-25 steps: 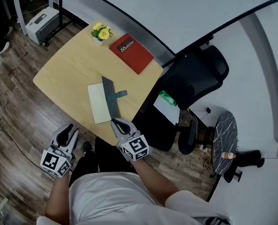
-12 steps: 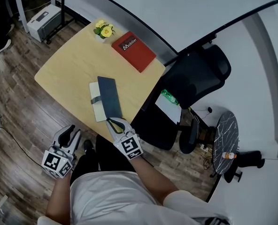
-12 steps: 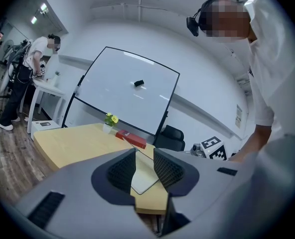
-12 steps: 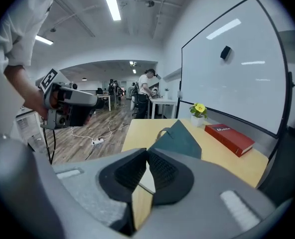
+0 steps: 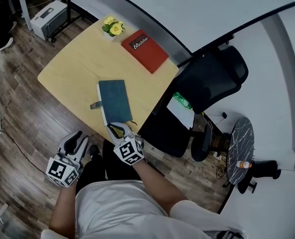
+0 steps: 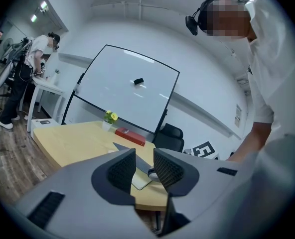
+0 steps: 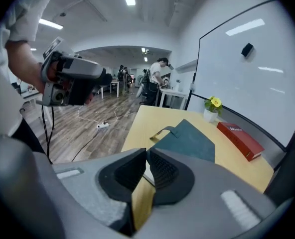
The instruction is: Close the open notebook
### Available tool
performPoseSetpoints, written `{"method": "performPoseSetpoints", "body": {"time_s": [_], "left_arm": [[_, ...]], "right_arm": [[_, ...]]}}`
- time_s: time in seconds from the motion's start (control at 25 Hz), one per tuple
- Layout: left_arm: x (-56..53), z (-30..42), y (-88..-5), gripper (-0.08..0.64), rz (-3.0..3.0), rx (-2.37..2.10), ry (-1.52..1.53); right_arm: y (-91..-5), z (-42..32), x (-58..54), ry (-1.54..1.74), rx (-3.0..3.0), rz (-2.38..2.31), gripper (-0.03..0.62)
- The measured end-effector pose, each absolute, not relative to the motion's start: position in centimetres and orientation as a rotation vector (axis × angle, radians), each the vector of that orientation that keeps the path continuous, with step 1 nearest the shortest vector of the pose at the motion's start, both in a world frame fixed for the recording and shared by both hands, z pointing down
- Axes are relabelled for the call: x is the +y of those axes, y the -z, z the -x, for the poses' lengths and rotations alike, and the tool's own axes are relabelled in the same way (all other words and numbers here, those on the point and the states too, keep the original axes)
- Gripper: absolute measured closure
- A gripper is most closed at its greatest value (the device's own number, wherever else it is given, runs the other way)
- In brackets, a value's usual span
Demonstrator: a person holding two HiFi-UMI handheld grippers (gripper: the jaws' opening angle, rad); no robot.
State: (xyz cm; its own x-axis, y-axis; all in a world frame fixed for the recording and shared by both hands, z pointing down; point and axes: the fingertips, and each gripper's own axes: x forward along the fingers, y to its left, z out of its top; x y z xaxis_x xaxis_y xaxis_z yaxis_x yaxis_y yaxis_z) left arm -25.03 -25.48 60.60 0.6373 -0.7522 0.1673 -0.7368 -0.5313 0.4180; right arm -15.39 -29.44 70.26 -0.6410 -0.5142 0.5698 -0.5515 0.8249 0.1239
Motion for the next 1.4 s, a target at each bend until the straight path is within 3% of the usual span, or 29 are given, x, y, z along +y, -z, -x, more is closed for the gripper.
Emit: {"method": "performPoseSetpoints", "body": {"time_s": [0.88,1.16,1.4], "left_arm": [[-24.3,23.6,-61.5,0.445,-2.4,-1.131,0.02],[-25.0,25.2,-58.6,0.445,-2.484,-1.222,-0.013],[-26.0,26.2,-52.6,0.448,-2.621,-1.303,0.004]], "right_arm": [[-74.6,15.1,-28.9,-0.07,-2.316,-0.675,0.566],[-63.7,13.5,-29.2,-0.251,-2.632,-0.814,0.568],[-50.9,9.8,-30.5,-0.131,-2.822,-1.075,0.568]]}}
